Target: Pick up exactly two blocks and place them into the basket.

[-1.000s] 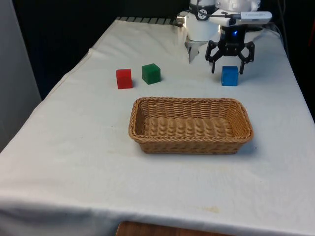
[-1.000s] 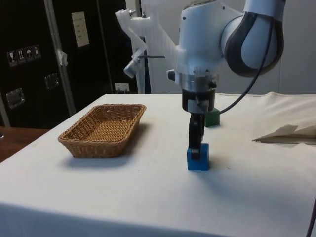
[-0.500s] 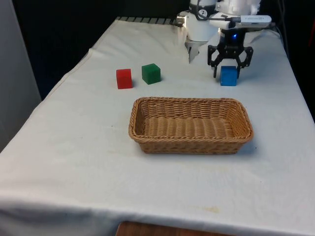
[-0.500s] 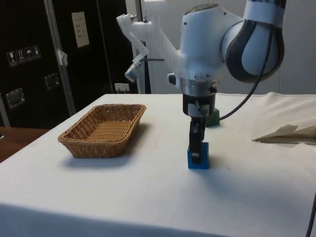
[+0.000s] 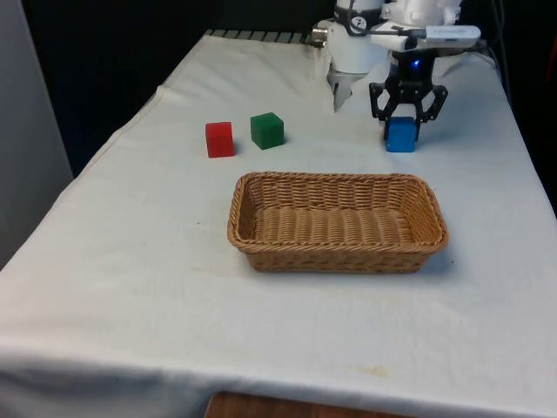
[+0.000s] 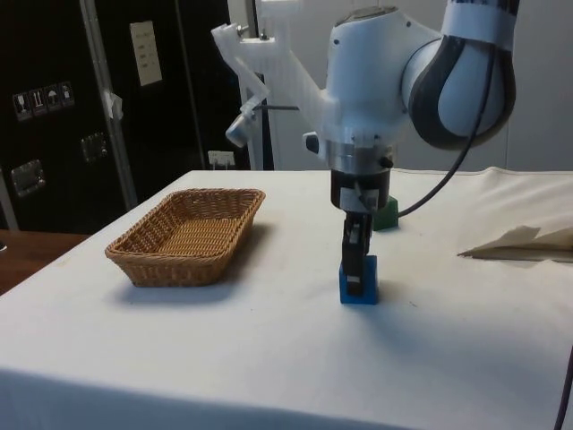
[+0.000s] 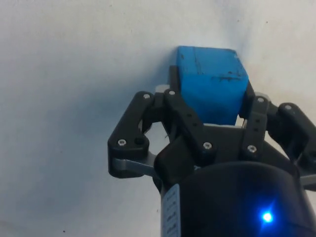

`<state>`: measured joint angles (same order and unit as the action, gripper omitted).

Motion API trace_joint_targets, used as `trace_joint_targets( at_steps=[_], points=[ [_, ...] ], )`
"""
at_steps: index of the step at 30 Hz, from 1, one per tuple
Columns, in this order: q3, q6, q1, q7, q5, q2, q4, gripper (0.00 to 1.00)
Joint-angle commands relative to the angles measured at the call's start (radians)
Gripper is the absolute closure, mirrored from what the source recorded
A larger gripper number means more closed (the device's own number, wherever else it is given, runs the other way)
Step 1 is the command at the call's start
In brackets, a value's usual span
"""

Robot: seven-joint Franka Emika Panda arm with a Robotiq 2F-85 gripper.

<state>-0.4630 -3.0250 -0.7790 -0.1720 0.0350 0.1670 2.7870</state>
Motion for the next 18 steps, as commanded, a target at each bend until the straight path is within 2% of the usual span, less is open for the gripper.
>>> trace_joint_targets(
  at_steps=[1,3,5,7,14,15,16,18],
  points=[
    [0.009,0.006,0.005,0.004,0.01,-0.036,0.014,1.0],
    [-0.002,0.009,-0.002,-0.005,0.0,-0.052,0.017,1.0],
    [0.0,0.005,0.0,-0.002,0.0,-0.051,0.016,1.0],
    [-0.008,0.017,-0.003,-0.009,-0.008,-0.079,0.025,1.0],
    [-0.008,0.056,0.007,-0.018,-0.024,-0.161,0.037,1.0],
    [-0.003,0.054,0.001,-0.002,0.0,-0.169,0.044,1.0],
    [-0.006,0.069,0.01,-0.019,-0.026,-0.18,0.037,1.0],
    [-0.006,0.078,0.011,-0.019,-0.027,-0.188,0.033,1.0]
  ],
)
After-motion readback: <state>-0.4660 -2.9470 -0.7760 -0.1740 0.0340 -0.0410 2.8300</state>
